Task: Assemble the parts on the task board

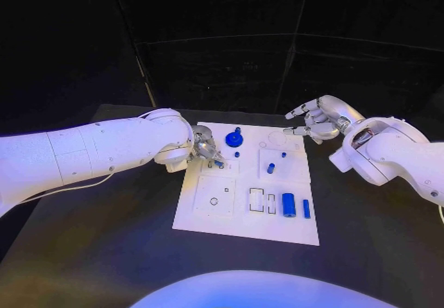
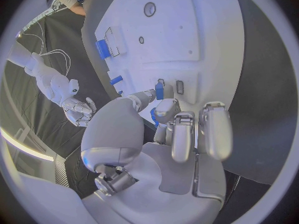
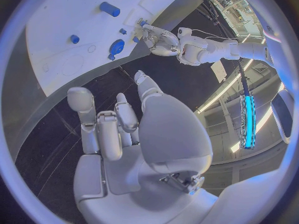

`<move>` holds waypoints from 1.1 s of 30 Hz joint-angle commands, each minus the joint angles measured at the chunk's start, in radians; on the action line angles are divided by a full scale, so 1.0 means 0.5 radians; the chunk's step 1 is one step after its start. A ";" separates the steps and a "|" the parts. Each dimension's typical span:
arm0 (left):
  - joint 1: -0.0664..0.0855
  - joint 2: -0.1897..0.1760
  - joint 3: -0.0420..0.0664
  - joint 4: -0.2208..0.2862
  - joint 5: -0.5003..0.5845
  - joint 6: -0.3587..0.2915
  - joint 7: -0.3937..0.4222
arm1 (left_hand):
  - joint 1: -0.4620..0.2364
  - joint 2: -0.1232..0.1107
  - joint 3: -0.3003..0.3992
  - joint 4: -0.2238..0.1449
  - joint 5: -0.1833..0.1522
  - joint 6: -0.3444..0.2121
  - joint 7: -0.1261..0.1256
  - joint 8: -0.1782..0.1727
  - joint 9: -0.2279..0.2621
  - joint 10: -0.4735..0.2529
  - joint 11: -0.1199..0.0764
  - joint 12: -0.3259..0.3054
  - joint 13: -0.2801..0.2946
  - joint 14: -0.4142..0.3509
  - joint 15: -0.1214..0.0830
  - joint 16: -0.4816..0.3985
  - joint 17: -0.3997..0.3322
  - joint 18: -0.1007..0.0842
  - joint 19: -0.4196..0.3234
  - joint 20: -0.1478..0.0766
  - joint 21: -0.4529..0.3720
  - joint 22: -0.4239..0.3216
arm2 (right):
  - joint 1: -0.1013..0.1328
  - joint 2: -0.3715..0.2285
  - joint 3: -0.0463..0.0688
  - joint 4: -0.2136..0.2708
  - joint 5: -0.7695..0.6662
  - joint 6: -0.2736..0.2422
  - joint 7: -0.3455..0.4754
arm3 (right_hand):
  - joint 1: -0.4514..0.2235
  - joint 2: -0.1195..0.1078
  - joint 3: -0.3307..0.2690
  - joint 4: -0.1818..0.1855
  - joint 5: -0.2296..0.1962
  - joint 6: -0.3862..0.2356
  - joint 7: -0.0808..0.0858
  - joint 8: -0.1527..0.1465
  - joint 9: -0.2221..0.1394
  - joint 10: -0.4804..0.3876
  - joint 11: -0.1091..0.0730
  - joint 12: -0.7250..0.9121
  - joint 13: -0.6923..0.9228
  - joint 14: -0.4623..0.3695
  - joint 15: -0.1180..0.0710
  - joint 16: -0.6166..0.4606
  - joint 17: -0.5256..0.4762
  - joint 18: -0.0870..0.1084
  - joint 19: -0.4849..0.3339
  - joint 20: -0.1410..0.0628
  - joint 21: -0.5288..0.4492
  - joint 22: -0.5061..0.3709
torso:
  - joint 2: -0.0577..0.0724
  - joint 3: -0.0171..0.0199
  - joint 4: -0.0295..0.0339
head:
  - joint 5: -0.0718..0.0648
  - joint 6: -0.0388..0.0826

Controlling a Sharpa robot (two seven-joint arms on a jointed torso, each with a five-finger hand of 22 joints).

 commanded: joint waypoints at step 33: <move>-0.023 0.034 0.001 0.013 -0.203 0.034 -0.073 | -0.112 -0.024 0.378 -0.374 0.361 0.050 -0.020 0.035 0.046 0.014 -0.019 -0.099 -0.115 0.211 -0.018 0.006 0.527 -0.040 0.038 -0.014 0.035 0.044 | 0.004 0.005 0.002 -0.005 0.003 0.019 0.007 | -0.004 0.005 -0.014 0.003 0.000 0.005 -0.009 0.012 0.000 0.008 0.000 0.008 0.000 0.129 -0.004 -0.013 0.189 0.038 -0.010 -0.006 -0.009 -0.003 | 0.000 0.0009 -0.002 | -0.002 -0.020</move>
